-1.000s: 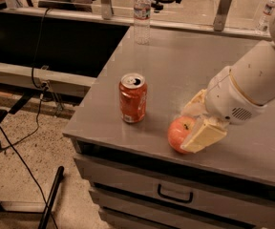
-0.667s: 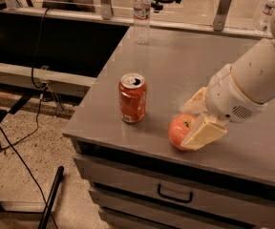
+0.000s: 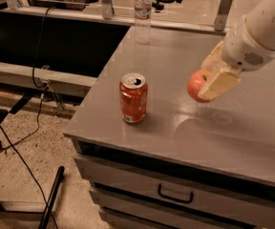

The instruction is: Move apple near water bottle

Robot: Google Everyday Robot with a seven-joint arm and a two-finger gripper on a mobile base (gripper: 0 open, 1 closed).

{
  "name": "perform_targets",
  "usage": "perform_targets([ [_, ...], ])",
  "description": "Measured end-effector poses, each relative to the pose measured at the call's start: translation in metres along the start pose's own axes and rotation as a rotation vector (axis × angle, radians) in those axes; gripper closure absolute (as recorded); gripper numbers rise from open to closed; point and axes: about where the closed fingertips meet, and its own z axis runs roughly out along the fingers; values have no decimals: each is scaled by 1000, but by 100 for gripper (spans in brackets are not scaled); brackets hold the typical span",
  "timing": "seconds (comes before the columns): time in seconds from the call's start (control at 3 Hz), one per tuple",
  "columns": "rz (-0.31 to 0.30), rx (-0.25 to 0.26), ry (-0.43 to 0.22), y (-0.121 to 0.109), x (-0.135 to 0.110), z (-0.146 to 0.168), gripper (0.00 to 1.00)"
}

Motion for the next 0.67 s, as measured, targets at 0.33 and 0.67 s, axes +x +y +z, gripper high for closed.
perform_targets([
  [0.33, -20, 59, -12, -64, -11, -2, 100],
  [0.67, 0, 116, -82, -115, -20, 10, 100],
])
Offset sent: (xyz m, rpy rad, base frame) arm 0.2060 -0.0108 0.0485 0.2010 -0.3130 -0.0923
